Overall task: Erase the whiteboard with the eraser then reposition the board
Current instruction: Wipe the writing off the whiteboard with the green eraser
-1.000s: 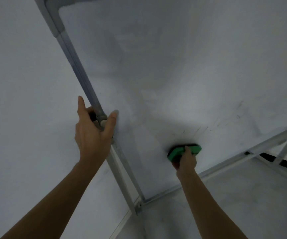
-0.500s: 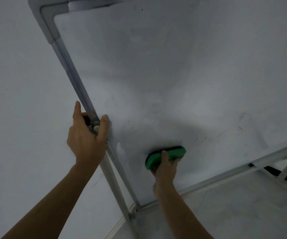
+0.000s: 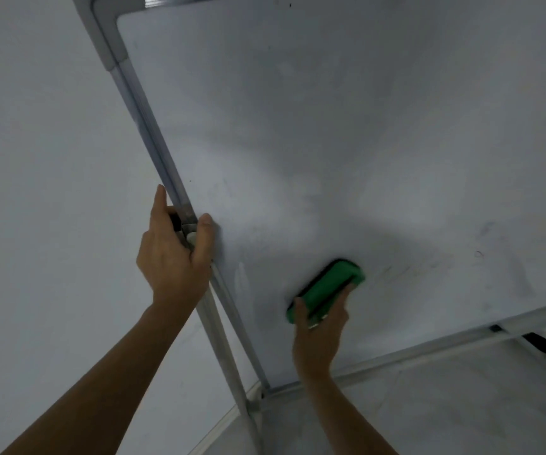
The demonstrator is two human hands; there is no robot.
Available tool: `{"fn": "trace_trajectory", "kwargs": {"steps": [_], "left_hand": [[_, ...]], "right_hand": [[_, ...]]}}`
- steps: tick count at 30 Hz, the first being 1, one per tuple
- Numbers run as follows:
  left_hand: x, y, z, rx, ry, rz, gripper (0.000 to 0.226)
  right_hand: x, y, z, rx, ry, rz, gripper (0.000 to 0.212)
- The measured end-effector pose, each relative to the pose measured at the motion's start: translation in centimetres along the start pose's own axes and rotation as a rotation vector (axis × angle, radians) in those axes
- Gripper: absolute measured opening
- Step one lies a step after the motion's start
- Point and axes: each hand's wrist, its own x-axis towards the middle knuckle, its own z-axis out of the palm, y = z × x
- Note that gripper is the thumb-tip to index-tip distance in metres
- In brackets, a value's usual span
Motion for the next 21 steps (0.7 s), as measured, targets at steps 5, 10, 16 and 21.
{"fn": "trace_trajectory", "kwargs": {"steps": [5, 10, 16, 21], "left_hand": [[0.1, -0.8, -1.2, -0.002, 0.008, 0.009, 0.068], [-0.2, -0.4, -1.2, 0.006, -0.013, 0.004, 0.067], [-1.0, 2.1, -1.4, -0.021, 0.116, 0.150, 0.073], [-1.4, 5.7, 0.9, 0.085, 0.115, 0.683, 0.043]], "right_hand": [[2.1, 3.1, -3.2, -0.260, -0.119, -0.342, 0.076], [10.3, 1.9, -7.6, 0.048, 0.195, 0.216, 0.083], [1.8, 0.9, -4.2, -0.033, -0.085, 0.077, 0.082], [4.4, -1.4, -4.6, -0.029, -0.077, -0.204, 0.080]]}}
